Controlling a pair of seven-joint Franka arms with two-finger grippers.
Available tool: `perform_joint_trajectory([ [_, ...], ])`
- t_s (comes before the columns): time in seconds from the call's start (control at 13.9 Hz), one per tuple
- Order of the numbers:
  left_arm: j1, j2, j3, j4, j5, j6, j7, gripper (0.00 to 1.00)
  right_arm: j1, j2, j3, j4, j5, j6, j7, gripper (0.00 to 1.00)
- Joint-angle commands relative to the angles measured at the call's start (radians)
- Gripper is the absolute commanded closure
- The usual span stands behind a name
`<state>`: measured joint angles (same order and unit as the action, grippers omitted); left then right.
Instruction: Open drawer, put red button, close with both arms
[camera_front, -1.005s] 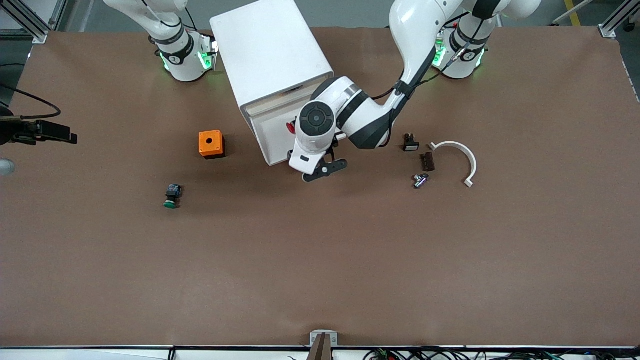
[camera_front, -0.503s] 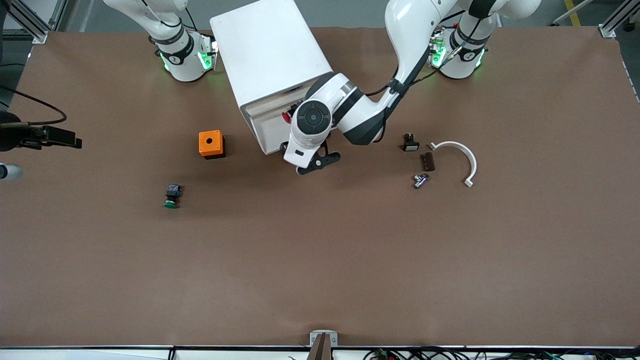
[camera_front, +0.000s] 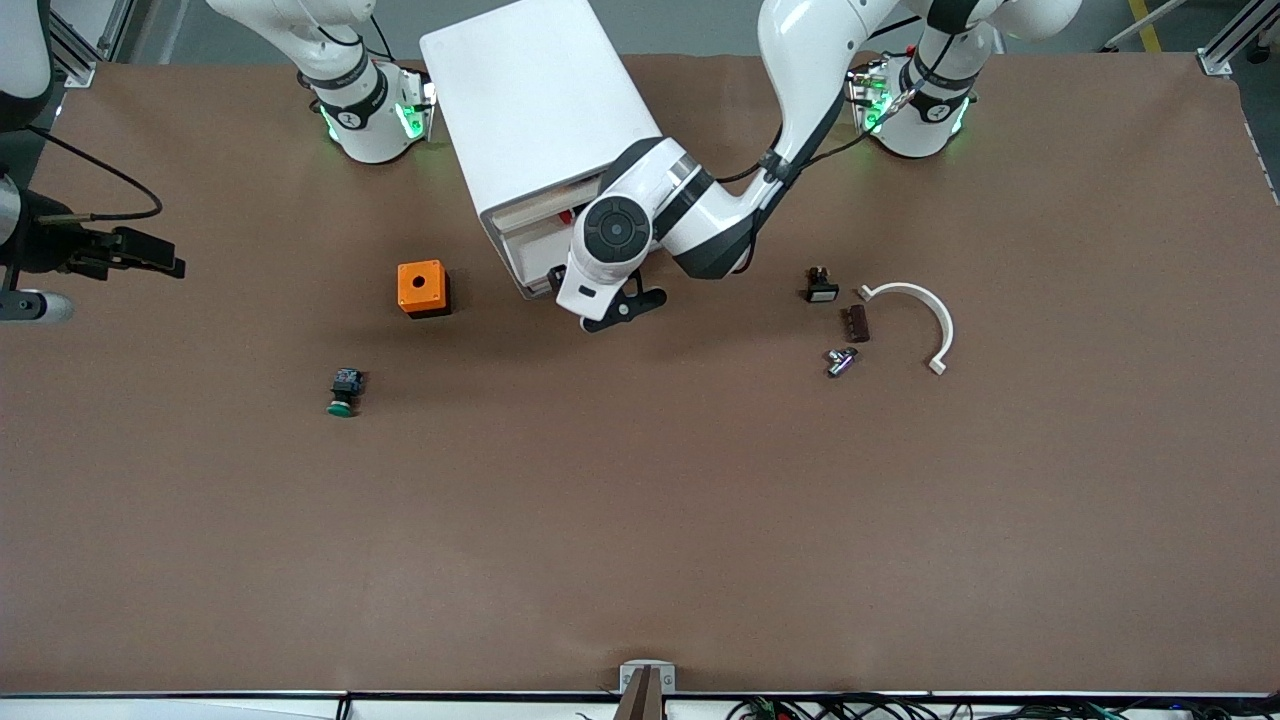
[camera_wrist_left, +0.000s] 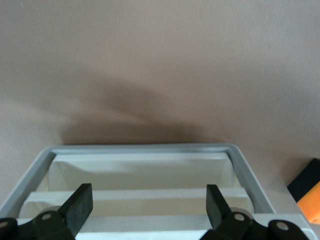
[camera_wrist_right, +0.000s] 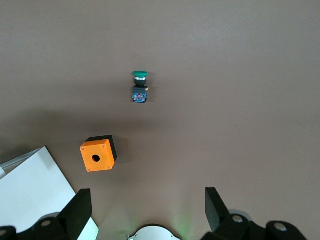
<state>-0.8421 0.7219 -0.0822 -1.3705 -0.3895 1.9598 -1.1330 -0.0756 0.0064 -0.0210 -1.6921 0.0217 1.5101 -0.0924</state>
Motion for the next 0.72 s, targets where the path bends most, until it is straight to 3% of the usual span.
perform_joint_trajectory([
  [0.0,-0.021,-0.002,0.001,-0.019,-0.037,0.001,-0.002,0.00,-0.007,-0.022,0.010,-0.015,-0.031,0.024,0.005,0.00],
  [0.65,-0.046,-0.002,0.001,-0.032,-0.118,0.001,-0.004,0.00,-0.015,-0.003,0.009,0.164,-0.034,-0.010,0.039,0.00],
])
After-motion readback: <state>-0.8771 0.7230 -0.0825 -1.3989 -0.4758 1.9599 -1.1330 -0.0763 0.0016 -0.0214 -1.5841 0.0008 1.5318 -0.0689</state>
